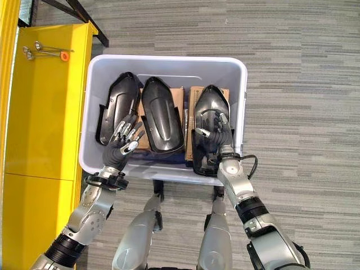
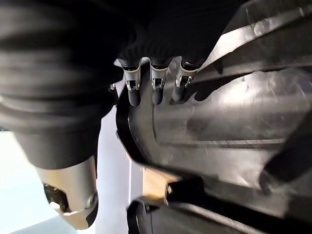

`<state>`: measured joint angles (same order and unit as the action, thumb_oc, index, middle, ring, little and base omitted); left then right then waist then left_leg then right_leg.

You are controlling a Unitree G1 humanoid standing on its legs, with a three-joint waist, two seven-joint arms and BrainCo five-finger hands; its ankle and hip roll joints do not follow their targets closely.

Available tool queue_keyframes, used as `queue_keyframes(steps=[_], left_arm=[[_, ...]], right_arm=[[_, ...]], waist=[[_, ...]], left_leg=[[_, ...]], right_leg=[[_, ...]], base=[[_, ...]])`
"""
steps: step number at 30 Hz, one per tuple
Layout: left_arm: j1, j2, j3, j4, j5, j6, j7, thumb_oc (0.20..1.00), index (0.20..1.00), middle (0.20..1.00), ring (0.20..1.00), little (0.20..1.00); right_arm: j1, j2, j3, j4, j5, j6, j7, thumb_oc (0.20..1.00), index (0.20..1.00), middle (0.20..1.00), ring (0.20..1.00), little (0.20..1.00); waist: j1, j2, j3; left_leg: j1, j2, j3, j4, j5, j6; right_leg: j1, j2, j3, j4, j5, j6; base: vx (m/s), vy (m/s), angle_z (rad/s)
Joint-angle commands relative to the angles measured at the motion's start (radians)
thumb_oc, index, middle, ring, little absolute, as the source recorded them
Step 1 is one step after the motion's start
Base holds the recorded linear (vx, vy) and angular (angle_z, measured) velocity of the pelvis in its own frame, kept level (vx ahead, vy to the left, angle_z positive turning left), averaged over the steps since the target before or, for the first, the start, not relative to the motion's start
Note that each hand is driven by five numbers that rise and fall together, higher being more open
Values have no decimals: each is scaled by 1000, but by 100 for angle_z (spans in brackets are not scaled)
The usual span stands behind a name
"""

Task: Move parts from the plastic box to the shelf.

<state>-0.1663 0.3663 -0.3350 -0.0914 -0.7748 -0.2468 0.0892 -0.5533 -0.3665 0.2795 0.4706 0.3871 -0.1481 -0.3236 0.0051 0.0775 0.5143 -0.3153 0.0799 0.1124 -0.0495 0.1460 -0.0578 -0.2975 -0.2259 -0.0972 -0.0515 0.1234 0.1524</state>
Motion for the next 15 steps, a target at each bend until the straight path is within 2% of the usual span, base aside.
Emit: queue_keyframes(steps=[1,15], left_arm=[[28,33,14,-113,-14,-59,0,1000,1000,1000,1000,1000],[16,54,-21,-145,-48,-66,1,1000,1000,1000,1000,1000]], right_arm=[[-18,5,2,-13,-33,-52,-17,1000,1000,1000,1000,1000],[-170,-3,48,31,-19,-46,-30,1000,1000,1000,1000,1000]], waist=[[4,-36,-32],[21,-12,-11]], left_leg=[[-13,24,-17,153,-165,-7],[-61,14,-28,146,-152,-5]], right_leg=[[-61,-78,21,82,3,2],[-112,-80,18,104,1,0]], base=[[0,0,0],[-9,-2,3]])
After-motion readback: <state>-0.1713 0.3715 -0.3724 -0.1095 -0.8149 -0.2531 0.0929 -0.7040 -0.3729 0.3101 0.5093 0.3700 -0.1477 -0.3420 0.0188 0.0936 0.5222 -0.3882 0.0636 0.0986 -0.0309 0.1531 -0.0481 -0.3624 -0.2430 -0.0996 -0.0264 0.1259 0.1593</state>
